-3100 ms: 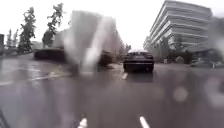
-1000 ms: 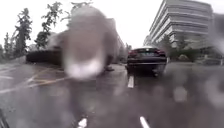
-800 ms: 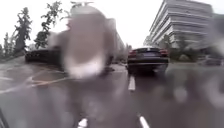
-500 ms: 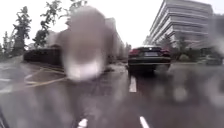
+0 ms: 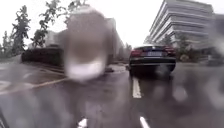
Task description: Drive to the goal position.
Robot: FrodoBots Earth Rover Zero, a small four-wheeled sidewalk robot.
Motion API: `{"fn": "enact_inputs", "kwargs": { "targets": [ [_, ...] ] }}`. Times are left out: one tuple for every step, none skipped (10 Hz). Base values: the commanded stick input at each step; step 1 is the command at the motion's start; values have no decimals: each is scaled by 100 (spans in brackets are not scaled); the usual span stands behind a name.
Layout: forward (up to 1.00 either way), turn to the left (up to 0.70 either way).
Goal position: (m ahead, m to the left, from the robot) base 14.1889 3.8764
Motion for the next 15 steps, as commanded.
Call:
{"fn": "enact_inputs", "kwargs": {
  "targets": [
    [70, 0],
    [70, 0],
    [70, 0],
    [70, 0],
    [70, 0],
    [70, 0],
    [70, 0],
    [70, 0],
    [70, 0],
    [70, 0],
    [70, 0],
    [70, 0],
    [70, 0],
    [70, 0],
    [70, 0]
  ]
}}
